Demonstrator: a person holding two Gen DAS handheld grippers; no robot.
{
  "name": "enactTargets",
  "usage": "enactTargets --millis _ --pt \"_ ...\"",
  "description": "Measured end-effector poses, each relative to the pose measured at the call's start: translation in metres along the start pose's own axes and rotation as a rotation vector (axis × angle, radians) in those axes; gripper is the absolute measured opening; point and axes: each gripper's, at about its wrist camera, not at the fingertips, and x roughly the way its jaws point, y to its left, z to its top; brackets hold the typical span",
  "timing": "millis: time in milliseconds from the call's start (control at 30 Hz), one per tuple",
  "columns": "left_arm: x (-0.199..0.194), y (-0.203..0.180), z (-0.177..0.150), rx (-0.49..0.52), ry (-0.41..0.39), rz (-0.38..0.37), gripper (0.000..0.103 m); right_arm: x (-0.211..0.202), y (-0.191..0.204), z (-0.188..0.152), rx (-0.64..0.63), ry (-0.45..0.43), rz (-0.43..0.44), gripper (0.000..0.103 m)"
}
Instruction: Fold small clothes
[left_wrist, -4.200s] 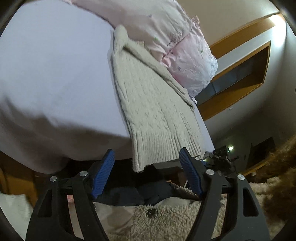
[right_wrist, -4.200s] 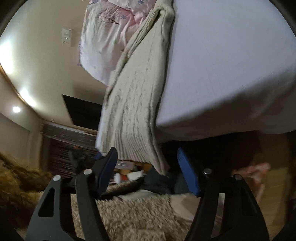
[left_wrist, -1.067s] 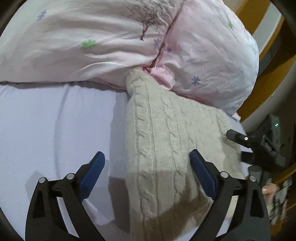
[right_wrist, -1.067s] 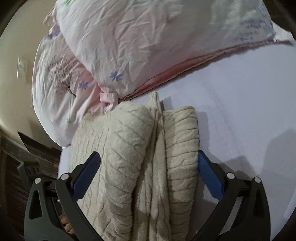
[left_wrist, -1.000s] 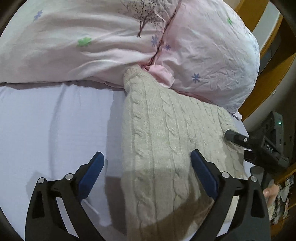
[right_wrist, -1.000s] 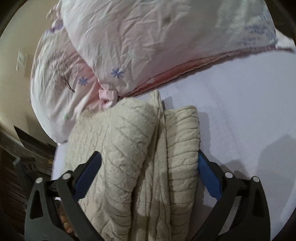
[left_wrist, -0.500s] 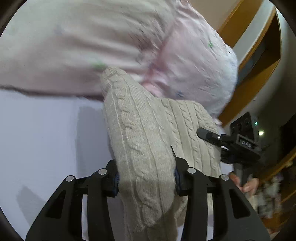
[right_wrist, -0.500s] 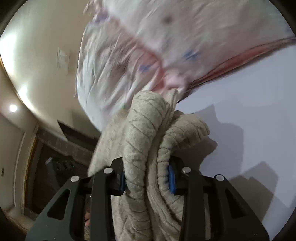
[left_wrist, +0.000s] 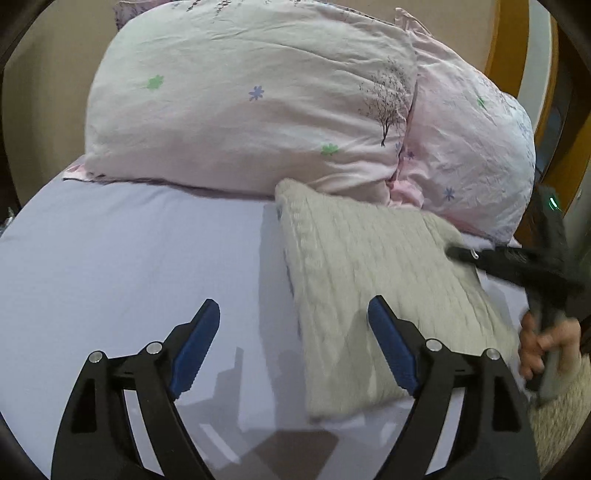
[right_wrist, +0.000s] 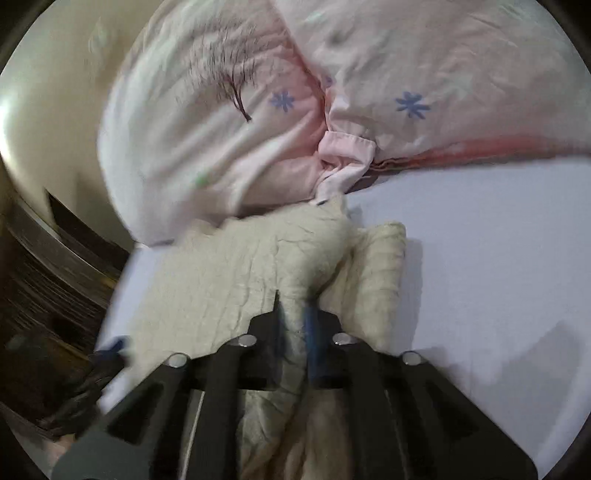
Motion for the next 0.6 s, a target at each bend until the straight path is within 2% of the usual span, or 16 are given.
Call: enactTargets --millis 100,167,267,300,333,367,400,433,500,533,567,600 --pt "-0.007 0.001 -0.013 0.013 -0.006 0.006 0.085 0.003 -0.025 0.013 0.128 -0.030 -0.066 0.008" --pt "-0.012 0.004 -0.020 0.021 -0.007 0.018 0.085 0.004 -0.024 0.011 0.114 -0.011 -0.104 0.010" --pt "-0.017 0.007 -0.028 0.039 0.000 0.043 0.086 -0.026 -0.008 0.000 0.054 -0.088 -0.131 0.028" --pt "-0.018 0.007 -0.030 0.041 0.006 0.047 0.086 -0.036 -0.004 -0.004 0.040 -0.114 -0.127 0.043" --pt "-0.019 0.008 -0.032 0.041 0.009 0.051 0.089 -0.056 0.000 -0.014 0.021 -0.157 -0.117 0.067" --pt "-0.022 0.008 -0.035 0.042 0.009 0.057 0.094 -0.071 0.001 -0.024 0.010 -0.183 -0.116 0.080" --pt "-0.023 0.007 -0.038 0.047 0.011 0.063 0.097 -0.088 -0.003 -0.034 -0.002 -0.206 -0.117 0.100" --pt "-0.025 0.006 -0.040 0.054 0.017 0.070 0.101 -0.099 0.001 -0.045 -0.017 -0.223 -0.115 0.101" --pt "-0.025 0.003 -0.046 0.076 0.037 0.099 0.102 -0.113 0.009 -0.070 -0.050 -0.208 -0.153 0.101" --pt "-0.023 -0.001 -0.049 0.094 0.057 0.108 0.102 -0.112 0.013 -0.076 -0.053 -0.187 -0.195 0.101" --pt "-0.022 -0.003 -0.051 0.104 0.072 0.110 0.102 -0.107 0.018 -0.087 -0.058 -0.131 -0.278 0.101" --pt "-0.019 -0.006 -0.053 0.117 0.090 0.114 0.102 -0.103 0.020 -0.095 -0.068 -0.088 -0.324 0.101"
